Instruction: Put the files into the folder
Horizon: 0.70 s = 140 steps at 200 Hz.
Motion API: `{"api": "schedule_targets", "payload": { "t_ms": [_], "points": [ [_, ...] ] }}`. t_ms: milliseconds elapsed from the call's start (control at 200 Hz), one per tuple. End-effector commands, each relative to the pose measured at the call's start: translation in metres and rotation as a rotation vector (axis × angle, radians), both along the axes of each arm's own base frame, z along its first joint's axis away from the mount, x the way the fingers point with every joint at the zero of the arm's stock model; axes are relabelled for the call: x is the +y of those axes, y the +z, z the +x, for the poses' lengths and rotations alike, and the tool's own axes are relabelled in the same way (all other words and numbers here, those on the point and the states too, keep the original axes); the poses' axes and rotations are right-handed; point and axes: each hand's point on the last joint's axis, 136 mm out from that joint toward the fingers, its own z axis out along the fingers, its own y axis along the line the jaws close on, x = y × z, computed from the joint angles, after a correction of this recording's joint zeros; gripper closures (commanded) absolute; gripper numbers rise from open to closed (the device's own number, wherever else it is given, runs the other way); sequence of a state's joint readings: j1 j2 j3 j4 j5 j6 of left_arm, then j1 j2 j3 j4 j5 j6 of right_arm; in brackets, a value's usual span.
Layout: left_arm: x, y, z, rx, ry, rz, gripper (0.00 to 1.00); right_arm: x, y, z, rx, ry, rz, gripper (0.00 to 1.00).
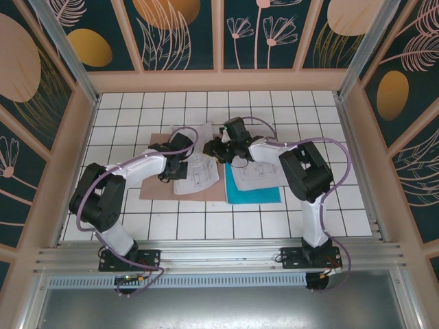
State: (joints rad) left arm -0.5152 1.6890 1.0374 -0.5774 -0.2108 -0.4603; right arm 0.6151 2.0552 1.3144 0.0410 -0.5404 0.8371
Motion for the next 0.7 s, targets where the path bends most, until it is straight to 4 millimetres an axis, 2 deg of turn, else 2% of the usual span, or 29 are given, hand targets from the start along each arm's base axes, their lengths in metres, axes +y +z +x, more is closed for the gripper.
{"api": "schedule_targets", "payload": {
  "t_ms": [0,225,420,615,696],
  "points": [
    [0.005,0.007,0.006,-0.037,-0.002,0.011,1.00,0.004,-0.007,0.004,-0.011,0.024,-0.028,0.63],
    [0.002,0.010,0.010,-0.039,0.003,0.005,1.00,-0.002,-0.014,-0.002,0.008,0.037,-0.078,0.65],
    [-0.001,0.010,0.013,-0.039,0.007,-0.004,1.00,-0.010,-0.012,-0.011,-0.004,0.046,-0.115,0.64],
    [-0.004,0.013,0.017,-0.044,0.005,-0.011,1.00,-0.011,-0.016,-0.013,-0.001,0.040,-0.138,0.79],
    [-0.006,0.016,0.019,-0.049,0.004,-0.016,1.00,-0.012,-0.016,-0.013,-0.005,0.037,-0.157,0.91]
  ]
}}
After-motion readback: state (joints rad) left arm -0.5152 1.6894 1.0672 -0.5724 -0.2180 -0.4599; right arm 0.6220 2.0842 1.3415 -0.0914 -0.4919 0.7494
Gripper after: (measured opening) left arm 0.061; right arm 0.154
